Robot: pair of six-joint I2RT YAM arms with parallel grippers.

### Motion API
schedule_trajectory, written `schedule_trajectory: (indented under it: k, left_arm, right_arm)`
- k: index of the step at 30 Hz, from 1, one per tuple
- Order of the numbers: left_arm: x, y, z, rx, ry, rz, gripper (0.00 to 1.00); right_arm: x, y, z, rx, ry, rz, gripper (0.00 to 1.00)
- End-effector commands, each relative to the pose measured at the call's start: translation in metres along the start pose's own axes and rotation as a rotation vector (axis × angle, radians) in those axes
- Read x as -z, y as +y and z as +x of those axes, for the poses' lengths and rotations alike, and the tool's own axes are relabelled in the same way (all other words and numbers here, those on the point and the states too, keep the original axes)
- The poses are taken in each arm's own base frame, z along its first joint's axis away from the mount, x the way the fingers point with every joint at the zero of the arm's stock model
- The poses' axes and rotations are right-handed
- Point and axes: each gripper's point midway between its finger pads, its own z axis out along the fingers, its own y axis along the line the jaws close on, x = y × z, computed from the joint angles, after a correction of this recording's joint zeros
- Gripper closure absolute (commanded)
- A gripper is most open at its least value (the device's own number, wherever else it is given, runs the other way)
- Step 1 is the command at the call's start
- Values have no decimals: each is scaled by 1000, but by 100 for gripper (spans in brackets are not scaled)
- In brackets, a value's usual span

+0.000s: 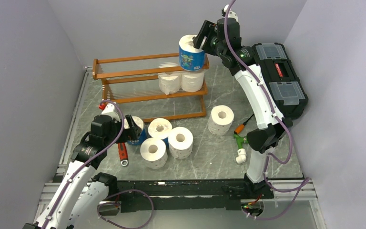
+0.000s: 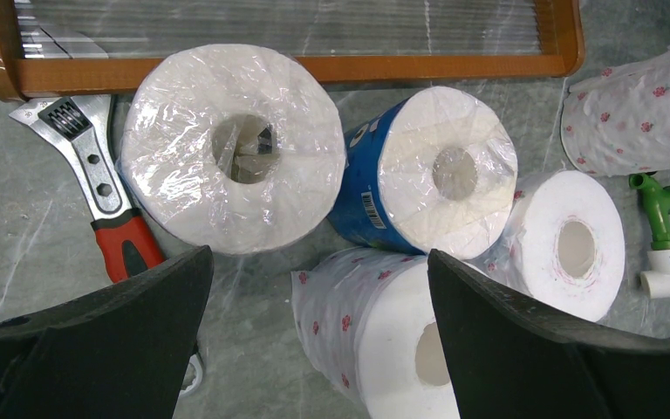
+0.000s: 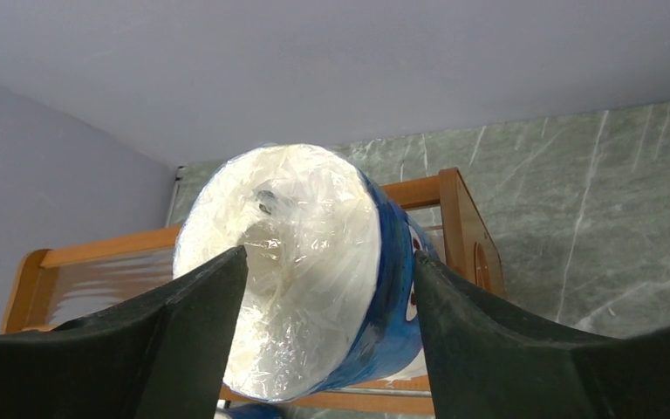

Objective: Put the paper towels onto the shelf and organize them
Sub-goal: Place the paper towel on the shelf.

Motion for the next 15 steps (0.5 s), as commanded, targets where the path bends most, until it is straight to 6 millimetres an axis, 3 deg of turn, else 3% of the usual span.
schedule_trajectory:
  k: [1, 5, 9, 15]
  left_arm:
    - [-1, -3, -3, 16, -15, 14, 1]
    - [0, -3, -4, 12, -17, 14, 1]
    - [3, -2, -6, 9, -30, 4, 1]
    - [3, -5, -9, 3, -41, 22, 1]
  right_arm:
    - [17, 16, -34, -23, -101, -64, 26]
    - [33, 18, -42, -18, -133, -82, 20]
    - [71, 17, -57, 34, -248, -137, 17]
    - [80, 15, -18, 126, -309, -288, 13]
